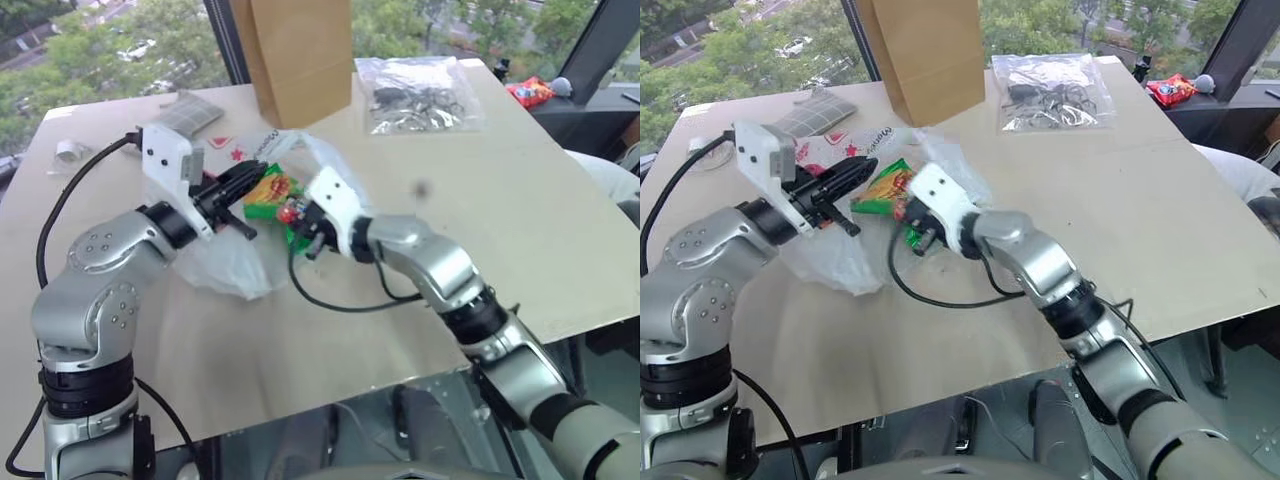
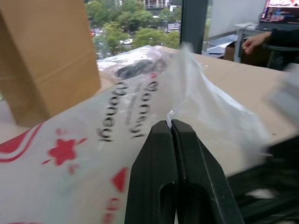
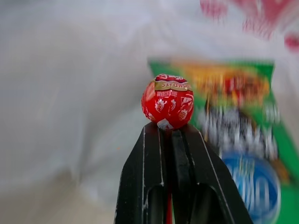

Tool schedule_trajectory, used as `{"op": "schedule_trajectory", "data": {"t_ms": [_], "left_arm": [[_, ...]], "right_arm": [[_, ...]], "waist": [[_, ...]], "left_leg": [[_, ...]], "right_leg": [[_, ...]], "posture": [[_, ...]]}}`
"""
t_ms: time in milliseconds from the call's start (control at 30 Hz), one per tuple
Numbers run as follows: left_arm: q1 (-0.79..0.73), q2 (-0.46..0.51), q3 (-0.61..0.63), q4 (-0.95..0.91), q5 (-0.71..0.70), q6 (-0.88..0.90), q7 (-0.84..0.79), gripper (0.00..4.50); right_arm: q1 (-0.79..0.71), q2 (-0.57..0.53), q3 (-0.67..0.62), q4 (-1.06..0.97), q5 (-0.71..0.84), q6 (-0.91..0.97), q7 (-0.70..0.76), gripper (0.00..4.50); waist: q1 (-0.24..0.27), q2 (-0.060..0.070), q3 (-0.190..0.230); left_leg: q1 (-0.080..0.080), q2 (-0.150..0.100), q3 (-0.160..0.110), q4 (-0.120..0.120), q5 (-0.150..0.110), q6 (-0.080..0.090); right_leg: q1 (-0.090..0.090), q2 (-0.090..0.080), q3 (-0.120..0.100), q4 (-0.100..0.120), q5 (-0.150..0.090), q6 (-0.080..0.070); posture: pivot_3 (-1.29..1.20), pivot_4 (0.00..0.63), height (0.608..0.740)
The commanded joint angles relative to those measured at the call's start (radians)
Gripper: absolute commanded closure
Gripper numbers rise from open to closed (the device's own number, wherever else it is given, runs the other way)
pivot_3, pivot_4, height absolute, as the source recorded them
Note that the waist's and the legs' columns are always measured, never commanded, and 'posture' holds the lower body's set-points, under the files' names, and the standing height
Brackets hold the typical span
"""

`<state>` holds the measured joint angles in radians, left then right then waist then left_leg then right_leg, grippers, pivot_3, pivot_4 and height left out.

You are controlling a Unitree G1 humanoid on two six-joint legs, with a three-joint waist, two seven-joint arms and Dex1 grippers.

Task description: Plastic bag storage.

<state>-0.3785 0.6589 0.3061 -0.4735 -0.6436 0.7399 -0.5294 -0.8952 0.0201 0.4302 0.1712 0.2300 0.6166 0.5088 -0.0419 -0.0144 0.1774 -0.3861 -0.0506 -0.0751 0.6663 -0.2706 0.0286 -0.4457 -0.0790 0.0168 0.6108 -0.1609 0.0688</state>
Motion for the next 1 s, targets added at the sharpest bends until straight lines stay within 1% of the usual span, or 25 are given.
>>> {"op": "schedule_trajectory", "data": {"t_ms": [33,67,133,167,200,267,333,467,567,633,700,733,767,800,833,900,933,967,1000], "left_arm": [[0.001,-0.014,0.026,-0.058,-0.034,0.016,0.047,4.45],[0.003,-0.019,0.024,-0.064,-0.038,0.019,0.055,4.45],[0.006,-0.035,0.018,-0.074,-0.04,0.023,0.081,4.5],[0.007,-0.044,0.017,-0.076,-0.044,0.024,0.096,4.5],[0.01,-0.05,0.017,-0.078,-0.045,0.024,0.106,4.5],[0.021,-0.063,0.019,-0.077,-0.049,0.024,0.121,4.5],[0.029,-0.076,0.016,-0.076,-0.049,0.021,0.132,4.5],[0.035,-0.102,0.011,-0.074,-0.057,0.018,0.154,4.5],[0.036,-0.114,0.019,-0.059,-0.059,0.014,0.165,4.5],[0.032,-0.121,0.025,-0.051,-0.064,0.019,0.178,4.5],[0.035,-0.128,0.039,-0.051,-0.104,0.039,0.174,4.5],[0.039,-0.132,0.058,-0.055,-0.151,0.056,0.169,4.09],[0.044,-0.131,0.072,-0.061,-0.187,0.068,0.162,3.97],[0.051,-0.122,0.081,-0.067,-0.215,0.079,0.152,3.64],[0.062,-0.103,0.09,-0.074,-0.245,0.091,0.128,3.17],[0.083,-0.034,0.127,-0.089,-0.353,0.161,0.086,2.25],[0.098,0.004,0.147,-0.094,-0.418,0.197,0.064,1.77],[0.107,0.031,0.164,-0.092,-0.466,0.218,0.054,1.41],[0.116,0.053,0.179,-0.086,-0.503,0.23,0.052,0.86]], "right_arm": [[-0.148,0.16,-0.054,0.35,-0.056,-0.249,-0.054,4.5],[-0.185,0.191,-0.067,0.442,-0.072,-0.304,-0.064,4.5],[-0.241,0.222,-0.102,0.622,-0.074,-0.405,-0.057,3.74],[-0.254,0.218,-0.114,0.667,-0.08,-0.458,-0.055,3.39],[-0.262,0.21,-0.125,0.689,-0.083,-0.503,-0.055,2.81],[-0.249,0.179,-0.141,0.649,-0.077,-0.541,-0.046,1.99],[-0.203,0.144,-0.149,0.536,-0.04,-0.511,0.017,1.17],[-0.046,0.048,-0.153,0.172,0.029,-0.327,0.115,1.17],[0.081,-0.045,-0.16,-0.121,0.067,-0.159,0.111,1.17],[0.143,-0.103,-0.163,-0.267,0.086,-0.071,0.106,1.17],[0.198,-0.169,-0.191,-0.397,0.115,0.021,0.096,1.17],[0.217,-0.193,-0.22,-0.448,0.137,0.065,0.087,0.75],[0.231,-0.213,-0.243,-0.491,0.161,0.102,0.082,0.63],[0.243,-0.228,-0.263,-0.527,0.184,0.133,0.079,0.27],[0.252,-0.239,-0.278,-0.56,0.204,0.163,0.072,0.0],[0.28,-0.29,-0.309,-0.643,0.21,0.222,0.046,0.0],[0.293,-0.305,-0.333,-0.681,0.239,0.264,0.039,0.0],[0.303,-0.315,-0.347,-0.711,0.272,0.297,0.041,0.0],[0.316,-0.325,-0.362,-0.738,0.315,0.316,0.058,0.0]], "waist": [[-0.003,0.0,0.0],[-0.003,0.0,0.0],[0.001,0.0,0.0],[0.003,-0.001,0.0],[0.003,-0.001,0.0],[-0.001,-0.001,0.0],[-0.004,-0.001,0.0],[0.001,-0.001,0.0],[0.005,-0.001,0.0],[0.006,-0.001,0.0],[0.002,-0.001,0.0],[0.002,-0.001,0.0],[0.002,-0.001,0.0],[0.002,-0.001,0.0],[0.002,-0.001,0.0],[0.0,-0.001,0.0],[0.0,-0.001,0.0],[0.001,-0.001,0.0],[0.002,-0.001,0.0]], "left_leg": [[0.001,0.0,0.0,-0.001,0.001,-0.001],[0.0,0.0,0.001,-0.002,0.001,-0.002],[0.001,0.0,0.0,-0.002,0.002,-0.004],[0.001,0.0,-0.001,-0.002,0.002,-0.004],[0.001,0.0,-0.002,-0.002,0.002,-0.004],[0.0,-0.001,-0.001,-0.002,0.002,-0.004],[-0.002,0.0,-0.001,-0.002,0.003,-0.004],[-0.001,0.001,-0.002,-0.005,0.003,-0.006],[-0.002,0.001,-0.003,-0.003,0.003,-0.006],[-0.003,0.0,-0.004,0.0,0.003,-0.005],[-0.003,0.0,-0.003,0.0,0.003,-0.005],[-0.001,0.0,-0.002,0.0,0.003,-0.005],[-0.001,0.0,-0.002,0.0,0.003,-0.005],[-0.001,0.0,-0.002,0.0,0.003,-0.005],[0.0,0.0,-0.002,0.001,0.003,-0.005],[0.001,0.0,0.0,0.001,0.002,-0.005],[0.001,0.0,0.0,0.001,0.001,-0.003],[0.001,0.001,0.0,0.001,0.0,-0.001],[0.001,0.001,0.0,0.001,0.0,-0.001]], "right_leg": [[0.0,0.001,0.0,0.0,0.001,-0.001],[-0.001,0.001,0.001,0.0,0.002,-0.003],[-0.001,0.002,0.0,0.0,0.002,-0.003],[-0.001,0.002,-0.001,0.0,0.002,-0.004],[0.0,0.002,-0.002,-0.001,0.002,-0.004],[-0.001,0.001,0.0,-0.001,0.002,-0.004],[-0.003,0.002,0.0,-0.001,0.002,-0.004],[-0.003,0.003,0.0,-0.001,0.002,-0.004],[-0.003,0.002,-0.001,-0.001,0.002,-0.004],[-0.002,0.001,-0.002,0.0,0.002,-0.004],[-0.002,0.001,-0.001,0.001,0.002,-0.003],[-0.002,0.002,-0.001,0.002,0.002,-0.004],[-0.002,0.002,-0.001,0.003,0.002,-0.004],[-0.002,0.002,-0.001,0.004,0.002,-0.004],[-0.002,0.002,0.0,0.005,0.002,-0.004],[-0.002,0.002,0.001,0.006,0.002,-0.004],[-0.002,0.002,0.002,0.007,0.002,-0.004],[-0.002,0.002,0.002,0.007,0.002,-0.004],[-0.002,0.002,0.002,0.007,0.002,-0.004]], "posture": [[0.0,0.15,0.74],[0.0,0.15,0.74],[0.0,0.15,0.74],[0.0,0.15,0.74],[0.0,0.15,0.74],[0.0,0.15,0.74],[0.0,0.15,0.74],[0.0,0.15,0.74],[0.0,0.15,0.74],[0.0,0.15,0.74],[0.0,0.15,0.74],[0.0,0.15,0.74],[0.0,0.15,0.74],[0.0,0.15,0.74],[0.0,0.15,0.74],[0.0,0.15,0.74],[0.0,0.15,0.74],[0.0,0.15,0.74],[0.0,0.15,0.74]]}}
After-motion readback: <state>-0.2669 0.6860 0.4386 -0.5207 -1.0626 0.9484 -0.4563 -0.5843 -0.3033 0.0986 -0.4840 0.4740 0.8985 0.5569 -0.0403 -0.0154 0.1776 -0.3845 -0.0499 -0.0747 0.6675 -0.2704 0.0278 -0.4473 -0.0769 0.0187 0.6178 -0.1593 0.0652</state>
